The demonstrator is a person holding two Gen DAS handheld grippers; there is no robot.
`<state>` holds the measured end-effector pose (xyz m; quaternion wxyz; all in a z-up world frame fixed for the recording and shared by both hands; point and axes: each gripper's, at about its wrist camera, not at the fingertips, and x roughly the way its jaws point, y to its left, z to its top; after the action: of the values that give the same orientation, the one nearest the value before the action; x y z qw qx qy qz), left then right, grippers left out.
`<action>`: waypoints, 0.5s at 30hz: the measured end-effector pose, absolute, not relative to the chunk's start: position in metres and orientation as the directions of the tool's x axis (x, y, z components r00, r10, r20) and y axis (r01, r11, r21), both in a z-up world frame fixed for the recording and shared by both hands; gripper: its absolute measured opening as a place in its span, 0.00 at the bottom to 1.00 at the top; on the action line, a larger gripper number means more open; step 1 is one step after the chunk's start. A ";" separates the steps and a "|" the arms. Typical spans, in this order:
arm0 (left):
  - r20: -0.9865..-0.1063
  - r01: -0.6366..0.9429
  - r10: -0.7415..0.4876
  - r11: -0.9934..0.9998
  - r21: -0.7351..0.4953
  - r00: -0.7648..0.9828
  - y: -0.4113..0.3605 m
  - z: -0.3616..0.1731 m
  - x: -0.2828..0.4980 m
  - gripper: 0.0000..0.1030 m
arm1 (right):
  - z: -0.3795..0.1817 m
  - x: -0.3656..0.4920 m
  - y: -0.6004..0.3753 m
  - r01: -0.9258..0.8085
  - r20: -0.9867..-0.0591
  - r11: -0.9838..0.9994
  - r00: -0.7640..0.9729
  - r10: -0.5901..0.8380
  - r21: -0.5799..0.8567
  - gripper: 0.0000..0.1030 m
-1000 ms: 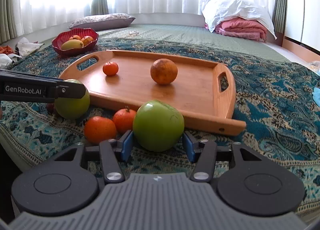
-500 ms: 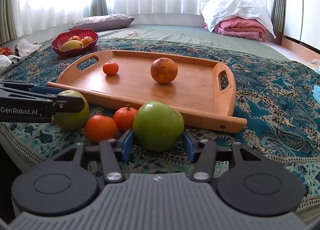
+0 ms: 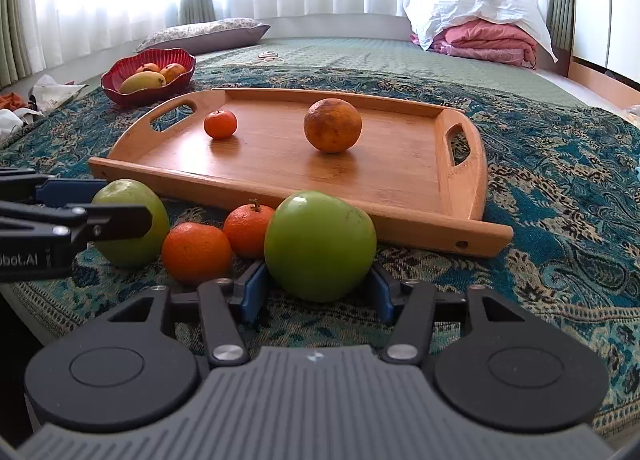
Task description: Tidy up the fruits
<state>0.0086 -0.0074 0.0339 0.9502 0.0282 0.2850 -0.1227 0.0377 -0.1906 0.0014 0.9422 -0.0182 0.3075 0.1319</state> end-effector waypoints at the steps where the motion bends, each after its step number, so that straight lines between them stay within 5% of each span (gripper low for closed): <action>1: -0.556 0.245 -0.214 0.969 -0.020 0.803 -0.007 0.033 0.009 0.51 | 0.001 0.038 -0.191 -0.259 -0.581 0.965 0.778 0.238 0.048 0.58; 15: -0.600 0.215 -0.233 0.971 -0.103 0.765 -0.002 0.015 0.014 0.47 | -0.006 0.030 -0.190 -0.245 -0.536 0.969 0.813 0.225 0.035 0.59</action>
<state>0.0139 -0.0016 0.0153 0.9394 -0.0143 0.3211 -0.1191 0.0299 -0.1896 -0.0058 0.9520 -0.0177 0.2794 0.1236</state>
